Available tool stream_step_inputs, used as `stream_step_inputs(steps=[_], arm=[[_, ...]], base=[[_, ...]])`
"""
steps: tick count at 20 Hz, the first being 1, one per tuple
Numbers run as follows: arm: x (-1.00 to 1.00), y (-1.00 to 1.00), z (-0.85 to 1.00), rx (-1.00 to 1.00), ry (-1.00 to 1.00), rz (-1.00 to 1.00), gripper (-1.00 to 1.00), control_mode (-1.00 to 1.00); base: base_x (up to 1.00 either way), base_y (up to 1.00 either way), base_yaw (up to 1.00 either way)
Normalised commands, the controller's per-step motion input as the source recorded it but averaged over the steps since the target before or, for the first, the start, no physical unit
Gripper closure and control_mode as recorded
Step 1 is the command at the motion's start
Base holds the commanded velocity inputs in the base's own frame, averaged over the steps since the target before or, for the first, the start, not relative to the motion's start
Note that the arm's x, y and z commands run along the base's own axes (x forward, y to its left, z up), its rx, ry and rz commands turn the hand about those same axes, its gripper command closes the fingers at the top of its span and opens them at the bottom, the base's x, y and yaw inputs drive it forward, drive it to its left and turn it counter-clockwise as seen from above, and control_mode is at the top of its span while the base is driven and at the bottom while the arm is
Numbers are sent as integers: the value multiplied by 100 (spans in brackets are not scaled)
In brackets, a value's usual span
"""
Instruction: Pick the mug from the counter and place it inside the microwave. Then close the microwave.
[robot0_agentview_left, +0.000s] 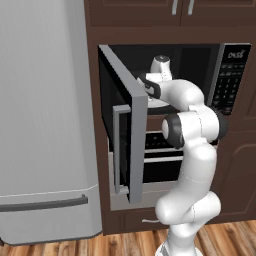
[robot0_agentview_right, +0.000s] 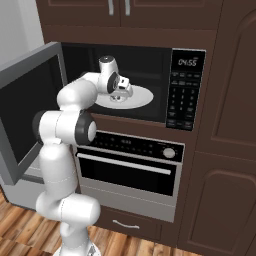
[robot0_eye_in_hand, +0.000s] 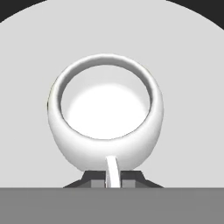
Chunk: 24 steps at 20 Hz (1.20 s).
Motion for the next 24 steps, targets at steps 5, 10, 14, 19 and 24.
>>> stream_step_inputs(steps=[5, 10, 14, 19, 24], arm=[[0, 0, 0, 0, 0, 0, -100, -100], [-5, 0, 0, 0, 0, 0, -100, -100], [-36, 0, 0, 0, -12, 0, -100, -100], [-60, 0, 0, 0, -15, 0, -100, -100], [-76, 0, 0, 0, -11, 0, -100, -100]], base=[[0, 0, 0], [0, 0, 0], [0, 0, 0], [0, 0, 0], [0, 0, 0]])
